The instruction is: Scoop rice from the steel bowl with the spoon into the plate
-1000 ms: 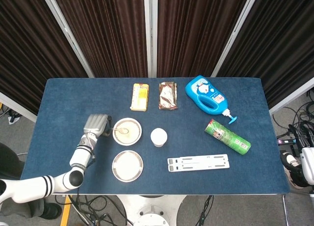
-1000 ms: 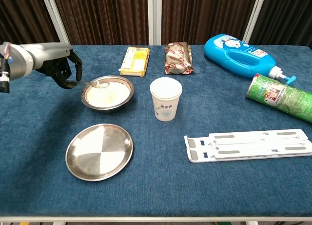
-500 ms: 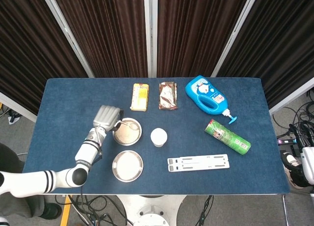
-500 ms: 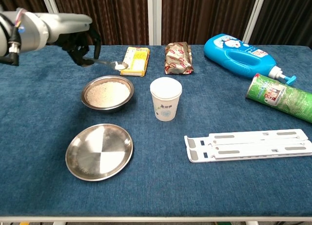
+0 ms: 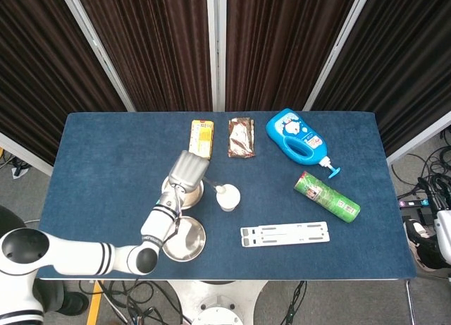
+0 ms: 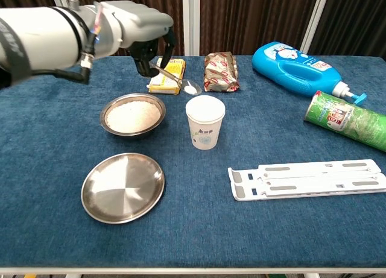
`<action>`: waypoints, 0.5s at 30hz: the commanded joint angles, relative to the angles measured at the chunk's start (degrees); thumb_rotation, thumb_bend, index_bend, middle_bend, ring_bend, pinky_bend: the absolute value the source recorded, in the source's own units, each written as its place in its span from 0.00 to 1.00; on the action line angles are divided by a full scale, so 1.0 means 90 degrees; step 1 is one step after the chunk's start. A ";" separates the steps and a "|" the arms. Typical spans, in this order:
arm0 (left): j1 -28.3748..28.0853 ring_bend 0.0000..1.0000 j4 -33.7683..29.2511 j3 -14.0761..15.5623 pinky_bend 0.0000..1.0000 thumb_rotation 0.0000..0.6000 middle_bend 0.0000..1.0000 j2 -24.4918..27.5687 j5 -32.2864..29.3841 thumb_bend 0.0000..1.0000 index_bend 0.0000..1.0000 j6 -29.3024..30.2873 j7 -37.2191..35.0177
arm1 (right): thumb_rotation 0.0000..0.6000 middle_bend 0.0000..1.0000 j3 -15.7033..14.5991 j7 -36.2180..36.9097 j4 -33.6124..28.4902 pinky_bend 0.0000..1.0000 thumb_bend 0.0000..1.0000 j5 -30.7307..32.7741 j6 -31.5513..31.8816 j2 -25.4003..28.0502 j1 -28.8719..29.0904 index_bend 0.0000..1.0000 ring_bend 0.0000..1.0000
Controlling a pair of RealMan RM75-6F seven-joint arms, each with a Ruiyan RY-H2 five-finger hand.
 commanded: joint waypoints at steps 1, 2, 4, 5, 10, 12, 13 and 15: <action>-0.0268 0.90 0.0282 0.0130 1.00 1.00 0.96 -0.0417 -0.0065 0.54 0.63 0.0366 0.0447 | 1.00 0.18 -0.0007 0.0005 0.0008 0.00 0.24 0.0010 0.0002 0.0001 -0.0011 0.00 0.00; -0.0305 0.90 0.0332 0.0163 1.00 1.00 0.96 -0.0479 -0.0043 0.54 0.63 0.0421 0.0545 | 1.00 0.18 -0.0008 0.0007 0.0007 0.00 0.24 0.0017 0.0001 0.0005 -0.0015 0.00 0.00; -0.0378 0.90 0.0456 0.0280 1.00 1.00 0.96 -0.0623 0.0084 0.54 0.63 0.0608 0.0800 | 1.00 0.18 -0.0006 0.0020 0.0007 0.00 0.24 0.0032 0.0006 0.0011 -0.0025 0.00 0.00; -0.0399 0.90 0.0487 0.0318 1.00 1.00 0.96 -0.0679 0.0135 0.54 0.63 0.0682 0.0890 | 1.00 0.18 -0.0006 0.0026 0.0010 0.00 0.24 0.0040 0.0011 0.0012 -0.0031 0.00 0.00; -0.0455 0.90 0.0529 0.0464 1.00 1.00 0.96 -0.0896 0.0418 0.54 0.63 0.1012 0.1257 | 1.00 0.18 -0.0028 0.0059 0.0041 0.00 0.24 0.0057 0.0042 -0.0002 -0.0079 0.00 0.00; -0.0481 0.90 0.0603 0.0596 1.00 1.00 0.96 -0.0997 0.0656 0.54 0.63 0.1176 0.1463 | 1.00 0.18 -0.0028 0.0073 0.0052 0.00 0.24 0.0055 0.0048 -0.0008 -0.0085 0.00 0.00; -0.0489 0.90 0.0644 0.0672 1.00 1.00 0.96 -0.1044 0.0779 0.54 0.63 0.1253 0.1564 | 1.00 0.18 -0.0028 0.0079 0.0056 0.00 0.24 0.0054 0.0052 -0.0010 -0.0087 0.00 0.00; -0.0495 0.90 0.0738 0.0840 1.00 1.00 0.96 -0.1165 0.1055 0.54 0.63 0.1421 0.1787 | 1.00 0.18 -0.0028 0.0088 0.0063 0.00 0.24 0.0060 0.0054 -0.0010 -0.0094 0.00 0.00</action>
